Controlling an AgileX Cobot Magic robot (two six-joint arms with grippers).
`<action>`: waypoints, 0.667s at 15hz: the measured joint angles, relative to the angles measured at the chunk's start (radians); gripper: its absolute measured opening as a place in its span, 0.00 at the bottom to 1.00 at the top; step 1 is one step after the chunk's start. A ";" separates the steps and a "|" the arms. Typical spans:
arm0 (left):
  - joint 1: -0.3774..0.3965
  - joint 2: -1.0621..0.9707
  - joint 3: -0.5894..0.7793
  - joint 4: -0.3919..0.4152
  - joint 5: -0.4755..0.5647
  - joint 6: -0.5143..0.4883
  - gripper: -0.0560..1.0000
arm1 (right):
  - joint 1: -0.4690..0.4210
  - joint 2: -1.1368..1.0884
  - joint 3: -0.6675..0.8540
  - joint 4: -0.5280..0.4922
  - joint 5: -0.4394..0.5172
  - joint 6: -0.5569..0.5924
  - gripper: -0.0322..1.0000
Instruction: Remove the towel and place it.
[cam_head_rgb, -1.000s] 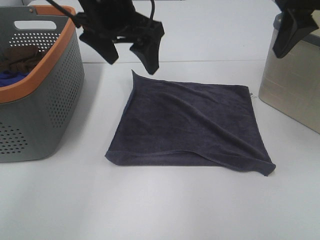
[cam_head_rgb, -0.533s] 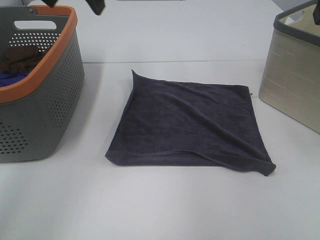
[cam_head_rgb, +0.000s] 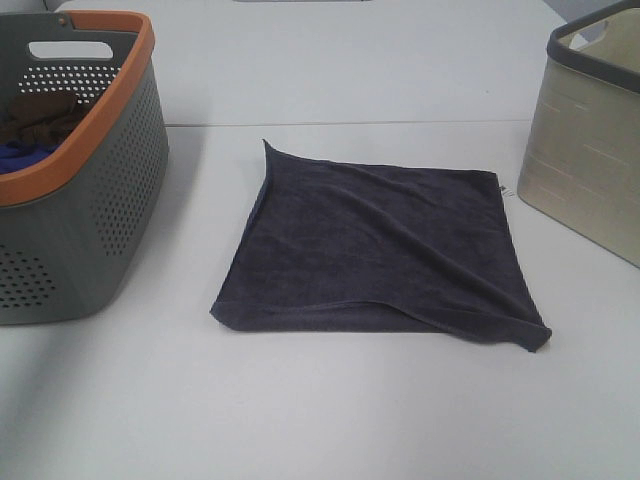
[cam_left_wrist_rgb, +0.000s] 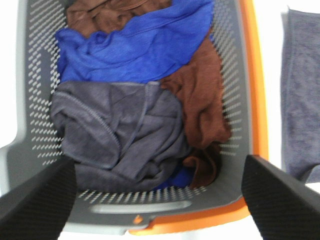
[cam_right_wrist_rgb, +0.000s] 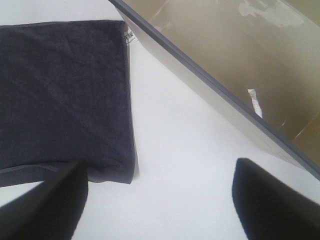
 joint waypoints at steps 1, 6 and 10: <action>0.025 -0.034 0.039 0.001 0.000 0.001 0.85 | 0.000 -0.038 0.018 0.003 -0.001 -0.002 0.72; 0.046 -0.272 0.288 0.002 0.000 0.001 0.85 | 0.000 -0.354 0.279 0.010 0.001 -0.049 0.72; 0.046 -0.467 0.454 0.029 0.002 -0.014 0.85 | 0.000 -0.643 0.471 0.022 0.002 -0.074 0.72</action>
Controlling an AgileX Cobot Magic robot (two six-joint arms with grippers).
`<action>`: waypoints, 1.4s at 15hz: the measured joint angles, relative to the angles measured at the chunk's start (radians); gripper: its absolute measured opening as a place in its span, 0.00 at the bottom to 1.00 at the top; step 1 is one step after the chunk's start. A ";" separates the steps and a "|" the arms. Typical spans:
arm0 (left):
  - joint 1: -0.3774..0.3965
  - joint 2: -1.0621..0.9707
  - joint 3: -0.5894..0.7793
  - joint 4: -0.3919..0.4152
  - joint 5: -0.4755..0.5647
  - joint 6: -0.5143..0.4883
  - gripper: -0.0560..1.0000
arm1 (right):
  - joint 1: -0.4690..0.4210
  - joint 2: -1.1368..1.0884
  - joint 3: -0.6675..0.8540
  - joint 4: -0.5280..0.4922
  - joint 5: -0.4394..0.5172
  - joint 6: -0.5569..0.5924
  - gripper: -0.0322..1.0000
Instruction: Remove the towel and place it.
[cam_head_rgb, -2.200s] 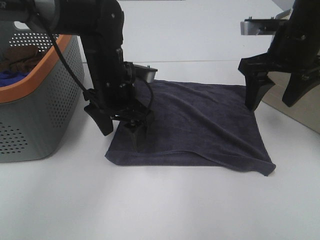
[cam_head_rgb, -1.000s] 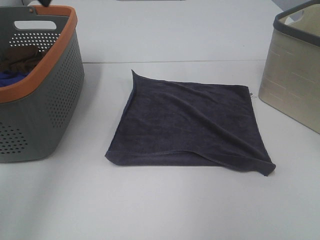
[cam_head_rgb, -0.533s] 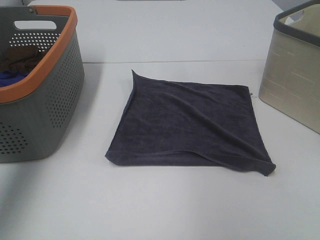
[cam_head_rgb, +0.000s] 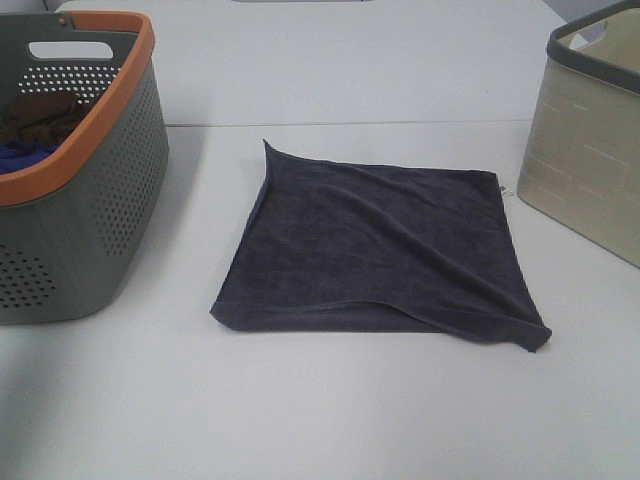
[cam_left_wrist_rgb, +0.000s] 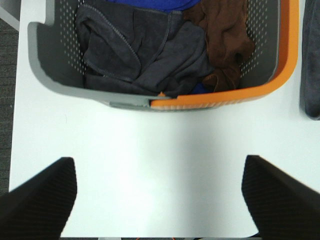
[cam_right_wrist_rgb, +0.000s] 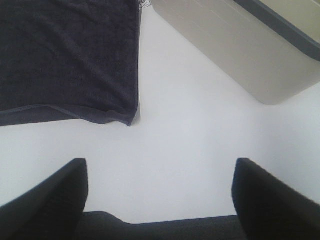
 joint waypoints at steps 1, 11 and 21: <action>0.000 -0.048 0.049 0.012 0.000 -0.017 0.85 | 0.000 -0.082 0.047 0.000 0.000 -0.015 0.72; 0.000 -0.697 0.444 0.075 -0.113 0.004 0.85 | 0.000 -0.652 0.305 -0.048 0.001 -0.080 0.72; 0.000 -1.045 0.664 -0.111 -0.162 0.135 0.85 | 0.000 -0.709 0.461 -0.019 -0.134 -0.107 0.72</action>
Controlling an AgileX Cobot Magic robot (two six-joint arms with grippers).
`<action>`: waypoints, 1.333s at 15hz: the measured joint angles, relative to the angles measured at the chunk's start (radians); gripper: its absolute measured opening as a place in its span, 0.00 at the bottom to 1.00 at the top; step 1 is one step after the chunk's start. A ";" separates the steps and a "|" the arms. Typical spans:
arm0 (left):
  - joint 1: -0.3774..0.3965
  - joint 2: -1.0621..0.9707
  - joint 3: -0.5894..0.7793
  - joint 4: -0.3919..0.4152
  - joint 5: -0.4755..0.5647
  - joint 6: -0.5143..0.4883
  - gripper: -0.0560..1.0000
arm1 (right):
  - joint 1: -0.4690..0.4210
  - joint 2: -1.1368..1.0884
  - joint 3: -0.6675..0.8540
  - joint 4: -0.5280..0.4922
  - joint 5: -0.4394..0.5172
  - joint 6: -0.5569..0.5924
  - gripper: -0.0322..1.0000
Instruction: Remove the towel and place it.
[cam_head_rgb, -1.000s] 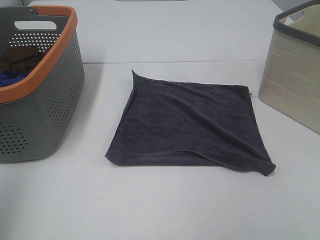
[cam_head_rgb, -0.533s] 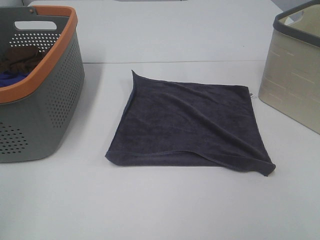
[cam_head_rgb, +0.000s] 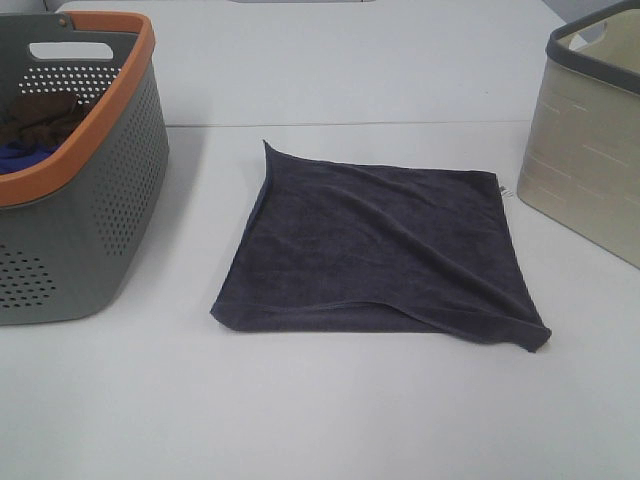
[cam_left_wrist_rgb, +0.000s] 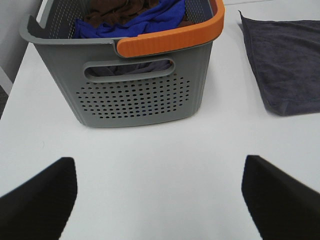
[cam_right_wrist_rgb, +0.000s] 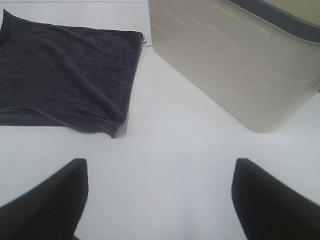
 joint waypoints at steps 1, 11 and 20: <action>0.000 0.000 0.001 0.003 -0.007 -0.007 0.85 | 0.000 0.000 0.005 0.003 -0.006 0.000 0.72; 0.000 0.000 0.001 0.005 -0.008 -0.084 0.85 | 0.045 0.000 0.007 0.007 -0.017 0.000 0.72; 0.000 0.000 0.001 0.006 -0.008 -0.091 0.85 | 0.066 0.000 0.007 0.007 -0.017 0.000 0.72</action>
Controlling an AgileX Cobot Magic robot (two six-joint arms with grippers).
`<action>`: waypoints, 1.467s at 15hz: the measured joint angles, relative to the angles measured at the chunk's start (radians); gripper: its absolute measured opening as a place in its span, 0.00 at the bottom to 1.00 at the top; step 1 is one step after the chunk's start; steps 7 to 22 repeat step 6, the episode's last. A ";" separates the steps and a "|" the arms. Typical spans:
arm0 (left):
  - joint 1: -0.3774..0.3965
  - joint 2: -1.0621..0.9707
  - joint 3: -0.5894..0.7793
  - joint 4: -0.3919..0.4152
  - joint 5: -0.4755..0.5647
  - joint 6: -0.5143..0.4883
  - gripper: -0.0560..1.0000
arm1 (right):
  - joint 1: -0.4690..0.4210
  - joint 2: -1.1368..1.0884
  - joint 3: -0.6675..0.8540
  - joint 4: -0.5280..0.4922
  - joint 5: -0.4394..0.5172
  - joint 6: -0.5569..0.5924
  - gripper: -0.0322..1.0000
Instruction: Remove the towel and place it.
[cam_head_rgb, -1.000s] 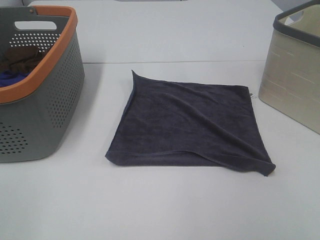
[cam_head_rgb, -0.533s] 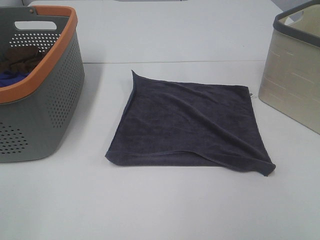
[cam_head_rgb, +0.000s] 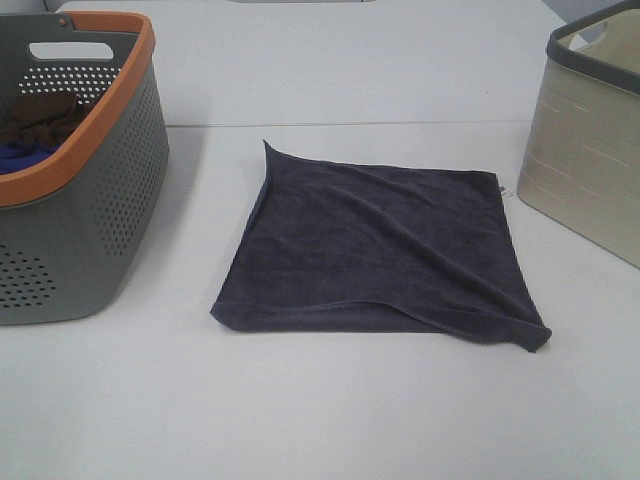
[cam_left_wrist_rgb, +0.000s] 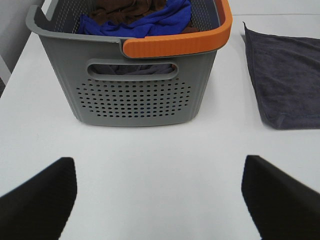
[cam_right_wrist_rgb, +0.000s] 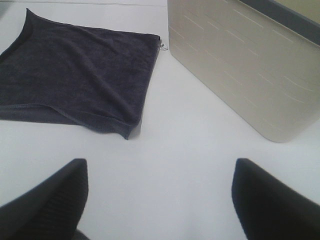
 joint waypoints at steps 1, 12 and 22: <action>0.000 0.000 0.000 0.000 0.000 0.000 0.85 | 0.000 0.000 0.000 0.000 0.000 0.000 0.72; 0.000 0.000 0.000 0.000 0.000 0.000 0.85 | 0.000 0.000 0.000 0.000 0.000 0.000 0.72; 0.000 0.000 0.000 0.000 0.000 0.000 0.85 | 0.000 0.000 0.000 0.000 0.000 0.000 0.72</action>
